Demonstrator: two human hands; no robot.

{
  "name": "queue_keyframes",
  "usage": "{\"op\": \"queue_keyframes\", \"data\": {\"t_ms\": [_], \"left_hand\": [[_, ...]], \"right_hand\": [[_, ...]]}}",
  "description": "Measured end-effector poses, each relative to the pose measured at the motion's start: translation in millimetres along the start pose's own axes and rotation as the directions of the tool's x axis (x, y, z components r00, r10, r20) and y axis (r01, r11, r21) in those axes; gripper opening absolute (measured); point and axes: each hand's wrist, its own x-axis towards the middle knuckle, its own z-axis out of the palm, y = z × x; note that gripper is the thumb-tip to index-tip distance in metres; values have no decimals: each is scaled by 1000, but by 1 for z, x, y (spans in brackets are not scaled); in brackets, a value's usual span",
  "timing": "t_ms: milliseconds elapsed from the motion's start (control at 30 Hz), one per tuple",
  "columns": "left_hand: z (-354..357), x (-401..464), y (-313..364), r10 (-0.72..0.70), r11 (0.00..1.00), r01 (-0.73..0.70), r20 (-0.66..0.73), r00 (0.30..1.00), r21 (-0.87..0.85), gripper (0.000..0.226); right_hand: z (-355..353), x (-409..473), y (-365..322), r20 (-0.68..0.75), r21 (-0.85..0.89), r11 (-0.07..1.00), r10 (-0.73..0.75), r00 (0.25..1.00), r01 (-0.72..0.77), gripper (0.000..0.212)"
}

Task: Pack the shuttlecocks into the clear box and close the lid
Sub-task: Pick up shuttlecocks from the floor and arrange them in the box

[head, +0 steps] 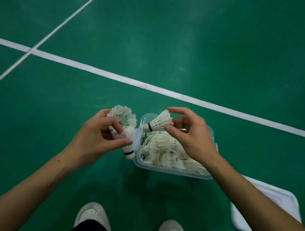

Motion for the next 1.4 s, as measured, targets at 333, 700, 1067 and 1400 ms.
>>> {"op": "queue_keyframes", "data": {"t_ms": [333, 700, 1067, 1400], "left_hand": [[47, 12, -16, -55, 998, 54, -43, 998, -20, 29], [27, 0, -13, -75, 995, 86, -200, 977, 49, 25], [39, 9, -5, -57, 998, 58, -8, 998, 30, 30], [26, 37, 17, -68, 998, 64, 365, 929, 22, 42]], "right_hand": [[-10, -68, 37, -52, 13, 991, 134, 990, -133, 44], [45, -67, 55, 9, -403, 914, -37, 999, 38, 47], [33, -38, 63, 336, -46, 980, 200, 920, -195, 46], [-3, -35, 45, 158, 14, 998, 60, 986, -63, 34]]}}
